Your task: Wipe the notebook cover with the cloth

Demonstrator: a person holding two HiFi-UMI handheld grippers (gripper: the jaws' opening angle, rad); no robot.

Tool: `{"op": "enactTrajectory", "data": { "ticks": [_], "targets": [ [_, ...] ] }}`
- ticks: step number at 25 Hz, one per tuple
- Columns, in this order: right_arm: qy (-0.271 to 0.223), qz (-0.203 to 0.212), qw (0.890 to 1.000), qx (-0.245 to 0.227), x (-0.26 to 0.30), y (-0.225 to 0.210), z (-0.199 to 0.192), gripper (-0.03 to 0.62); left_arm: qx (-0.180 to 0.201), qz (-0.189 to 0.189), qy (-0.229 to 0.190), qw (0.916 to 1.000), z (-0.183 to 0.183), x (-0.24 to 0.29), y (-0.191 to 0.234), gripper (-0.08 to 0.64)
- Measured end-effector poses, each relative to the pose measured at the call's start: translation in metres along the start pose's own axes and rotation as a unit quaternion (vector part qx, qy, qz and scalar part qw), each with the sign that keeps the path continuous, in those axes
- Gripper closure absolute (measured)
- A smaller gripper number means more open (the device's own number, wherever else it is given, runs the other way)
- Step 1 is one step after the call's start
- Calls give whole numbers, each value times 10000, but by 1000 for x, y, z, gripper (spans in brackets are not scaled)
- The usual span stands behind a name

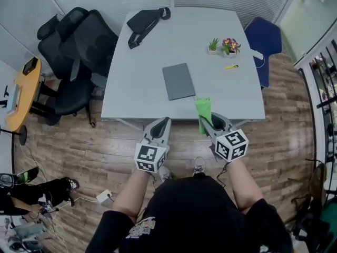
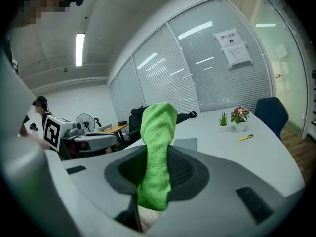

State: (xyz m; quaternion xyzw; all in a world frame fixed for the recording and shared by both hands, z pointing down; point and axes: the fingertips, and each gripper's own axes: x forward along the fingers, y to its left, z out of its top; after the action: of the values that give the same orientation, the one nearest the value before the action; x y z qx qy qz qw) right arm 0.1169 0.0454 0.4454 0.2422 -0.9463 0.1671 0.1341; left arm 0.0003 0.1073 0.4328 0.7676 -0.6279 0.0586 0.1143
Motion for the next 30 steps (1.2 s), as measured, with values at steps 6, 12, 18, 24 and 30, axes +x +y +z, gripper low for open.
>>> {"op": "enactTrajectory", "data": {
  "ticks": [6, 12, 18, 24, 30],
  "targets": [
    [-151, -281, 9995, -1, -12, 13, 5, 482, 70, -342, -25, 9994, 6, -7, -2, 554],
    [-148, -368, 9992, 45, -13, 23, 1, 482, 135, -457, -22, 9989, 7, -14, 0, 554],
    [-166, -344, 9993, 1, -16, 27, 4, 482, 113, -396, -51, 9991, 8, -20, 0, 554],
    [-188, -267, 9994, -70, -18, 31, 7, 482, 137, -328, -96, 9993, 11, -24, -4, 554],
    [-211, -179, 9996, -81, -25, 29, 7, 482, 208, -282, -70, 9994, 12, -25, -14, 554]
  ]
}}
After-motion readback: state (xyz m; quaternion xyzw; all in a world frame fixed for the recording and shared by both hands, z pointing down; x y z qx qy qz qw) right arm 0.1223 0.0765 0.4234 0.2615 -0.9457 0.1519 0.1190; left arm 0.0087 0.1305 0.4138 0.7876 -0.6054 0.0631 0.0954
